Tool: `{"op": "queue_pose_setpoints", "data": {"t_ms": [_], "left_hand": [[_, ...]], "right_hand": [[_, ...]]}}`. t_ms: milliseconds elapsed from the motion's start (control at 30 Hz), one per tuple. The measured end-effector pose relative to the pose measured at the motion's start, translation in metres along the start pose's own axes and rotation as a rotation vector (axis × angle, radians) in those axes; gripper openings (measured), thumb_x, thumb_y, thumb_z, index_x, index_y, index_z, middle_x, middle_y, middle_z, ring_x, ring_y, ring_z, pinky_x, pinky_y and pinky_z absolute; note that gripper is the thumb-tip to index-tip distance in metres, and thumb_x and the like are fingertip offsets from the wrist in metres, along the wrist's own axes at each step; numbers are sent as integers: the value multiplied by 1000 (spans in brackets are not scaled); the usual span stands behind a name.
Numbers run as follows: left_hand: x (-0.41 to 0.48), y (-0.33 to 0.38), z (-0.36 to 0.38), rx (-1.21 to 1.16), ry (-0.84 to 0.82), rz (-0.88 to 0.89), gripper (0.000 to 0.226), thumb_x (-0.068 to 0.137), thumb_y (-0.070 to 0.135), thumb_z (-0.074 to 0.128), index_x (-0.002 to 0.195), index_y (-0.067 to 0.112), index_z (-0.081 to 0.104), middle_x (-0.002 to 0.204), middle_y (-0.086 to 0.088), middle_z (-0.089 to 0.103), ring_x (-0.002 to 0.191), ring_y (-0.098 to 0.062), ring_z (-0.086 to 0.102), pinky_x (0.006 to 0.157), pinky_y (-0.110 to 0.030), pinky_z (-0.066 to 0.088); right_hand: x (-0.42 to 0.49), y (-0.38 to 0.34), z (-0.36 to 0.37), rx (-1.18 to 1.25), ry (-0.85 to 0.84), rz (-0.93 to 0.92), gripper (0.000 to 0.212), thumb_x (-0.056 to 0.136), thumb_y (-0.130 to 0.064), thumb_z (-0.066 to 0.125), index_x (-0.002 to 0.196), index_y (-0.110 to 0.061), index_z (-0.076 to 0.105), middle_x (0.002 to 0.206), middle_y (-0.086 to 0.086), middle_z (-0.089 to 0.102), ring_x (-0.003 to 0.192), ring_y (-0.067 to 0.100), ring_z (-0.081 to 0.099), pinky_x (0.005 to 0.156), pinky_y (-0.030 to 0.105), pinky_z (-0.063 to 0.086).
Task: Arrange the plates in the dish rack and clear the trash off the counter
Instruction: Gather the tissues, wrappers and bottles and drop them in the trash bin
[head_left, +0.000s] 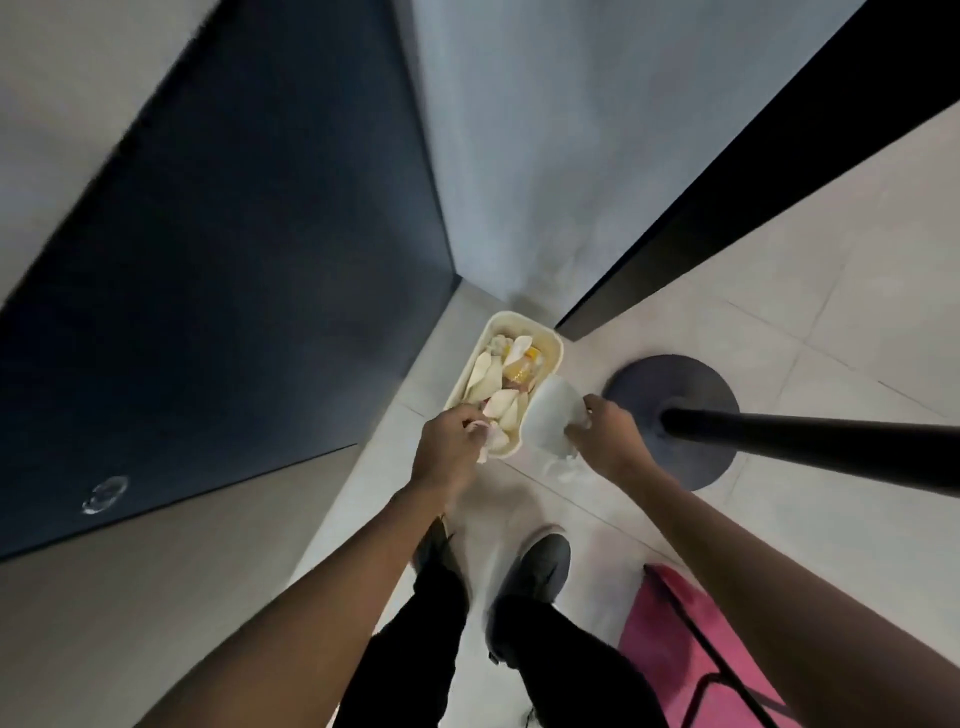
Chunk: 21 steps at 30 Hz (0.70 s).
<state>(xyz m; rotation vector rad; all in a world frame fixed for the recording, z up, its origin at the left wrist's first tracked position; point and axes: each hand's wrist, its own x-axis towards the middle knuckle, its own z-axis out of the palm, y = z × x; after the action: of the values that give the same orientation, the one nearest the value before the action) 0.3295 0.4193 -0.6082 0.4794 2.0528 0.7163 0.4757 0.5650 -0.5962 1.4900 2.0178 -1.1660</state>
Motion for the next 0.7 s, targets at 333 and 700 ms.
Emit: {"op": "queue_pose_setpoints", "data": {"t_ms": [333, 700], "left_hand": [[112, -115, 69, 358, 53, 332, 14, 93, 18, 65, 101, 13, 75, 124, 6, 65, 113, -17, 59, 100, -40, 49], [235, -99, 35, 637, -161, 273, 12, 95, 35, 47, 92, 28, 56, 89, 1, 64, 79, -23, 63, 64, -34, 48]], "right_hand": [[136, 22, 58, -121, 108, -100, 35, 87, -16, 56, 120, -5, 52, 109, 18, 62, 88, 35, 56, 70, 38, 48], [219, 2, 140, -586, 79, -506, 60, 87, -10, 61, 140, -16, 34, 134, 12, 41, 109, 36, 61, 85, 43, 50]]}}
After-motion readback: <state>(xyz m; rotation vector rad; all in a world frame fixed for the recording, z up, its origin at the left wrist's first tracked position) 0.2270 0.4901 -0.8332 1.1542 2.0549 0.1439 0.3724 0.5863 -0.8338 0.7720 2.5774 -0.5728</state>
